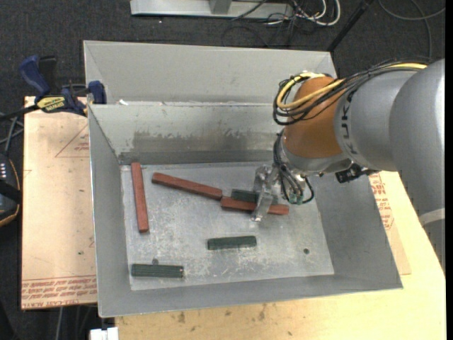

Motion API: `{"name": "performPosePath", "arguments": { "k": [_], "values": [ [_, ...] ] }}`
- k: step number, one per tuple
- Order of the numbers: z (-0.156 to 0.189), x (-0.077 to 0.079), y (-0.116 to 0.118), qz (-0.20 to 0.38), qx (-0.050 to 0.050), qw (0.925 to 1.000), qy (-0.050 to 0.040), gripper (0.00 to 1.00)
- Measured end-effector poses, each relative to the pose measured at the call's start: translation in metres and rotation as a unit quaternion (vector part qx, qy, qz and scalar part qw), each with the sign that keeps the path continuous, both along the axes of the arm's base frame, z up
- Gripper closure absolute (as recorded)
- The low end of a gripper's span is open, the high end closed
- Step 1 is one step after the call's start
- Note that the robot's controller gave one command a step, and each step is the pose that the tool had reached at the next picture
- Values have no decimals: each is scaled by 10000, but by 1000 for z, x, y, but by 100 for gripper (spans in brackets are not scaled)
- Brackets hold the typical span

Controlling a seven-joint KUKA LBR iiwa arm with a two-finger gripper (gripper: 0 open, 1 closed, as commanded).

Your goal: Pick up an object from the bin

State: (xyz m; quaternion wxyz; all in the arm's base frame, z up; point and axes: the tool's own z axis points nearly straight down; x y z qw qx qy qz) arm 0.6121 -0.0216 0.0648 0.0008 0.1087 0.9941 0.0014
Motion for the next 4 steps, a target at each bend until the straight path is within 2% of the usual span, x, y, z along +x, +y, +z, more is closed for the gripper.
{"name": "performPosePath", "arguments": {
  "k": [4],
  "values": [
    [35,0,0,6,-8,10000,-8,100]
  ]
}}
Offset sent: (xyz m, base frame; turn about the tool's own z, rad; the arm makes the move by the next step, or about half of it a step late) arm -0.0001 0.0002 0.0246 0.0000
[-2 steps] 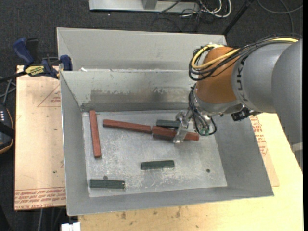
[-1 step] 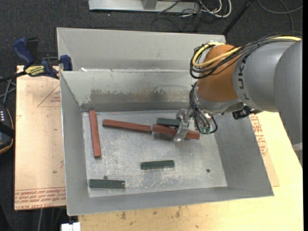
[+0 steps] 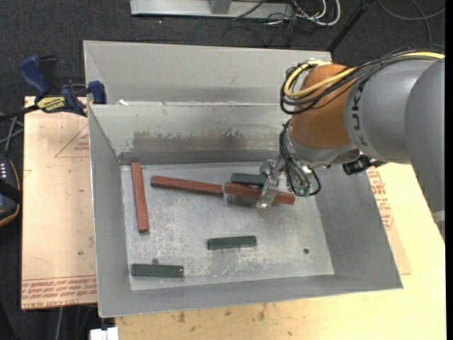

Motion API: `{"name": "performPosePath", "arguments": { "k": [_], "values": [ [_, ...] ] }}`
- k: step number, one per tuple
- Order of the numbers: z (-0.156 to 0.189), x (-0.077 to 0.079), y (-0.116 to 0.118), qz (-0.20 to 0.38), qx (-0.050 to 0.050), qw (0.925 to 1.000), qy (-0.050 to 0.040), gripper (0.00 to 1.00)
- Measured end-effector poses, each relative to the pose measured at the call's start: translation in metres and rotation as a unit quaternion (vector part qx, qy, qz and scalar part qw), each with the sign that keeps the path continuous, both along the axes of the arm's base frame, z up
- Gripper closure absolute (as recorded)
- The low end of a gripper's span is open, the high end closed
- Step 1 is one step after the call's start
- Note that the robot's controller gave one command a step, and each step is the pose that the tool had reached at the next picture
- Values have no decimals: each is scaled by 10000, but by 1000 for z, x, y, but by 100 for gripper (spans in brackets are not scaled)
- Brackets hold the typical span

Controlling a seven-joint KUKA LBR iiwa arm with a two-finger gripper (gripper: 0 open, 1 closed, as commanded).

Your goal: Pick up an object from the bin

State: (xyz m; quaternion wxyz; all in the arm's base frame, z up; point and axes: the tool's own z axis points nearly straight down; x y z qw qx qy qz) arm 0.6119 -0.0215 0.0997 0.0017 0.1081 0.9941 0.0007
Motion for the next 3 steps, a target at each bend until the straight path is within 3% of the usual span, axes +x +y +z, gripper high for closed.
{"name": "performPosePath", "arguments": {
  "k": [2,3],
  "values": [
    [32,-3,0,3,2,10000,58,100],
    [55,-1,0,4,1,10000,22,100]
  ]
}}
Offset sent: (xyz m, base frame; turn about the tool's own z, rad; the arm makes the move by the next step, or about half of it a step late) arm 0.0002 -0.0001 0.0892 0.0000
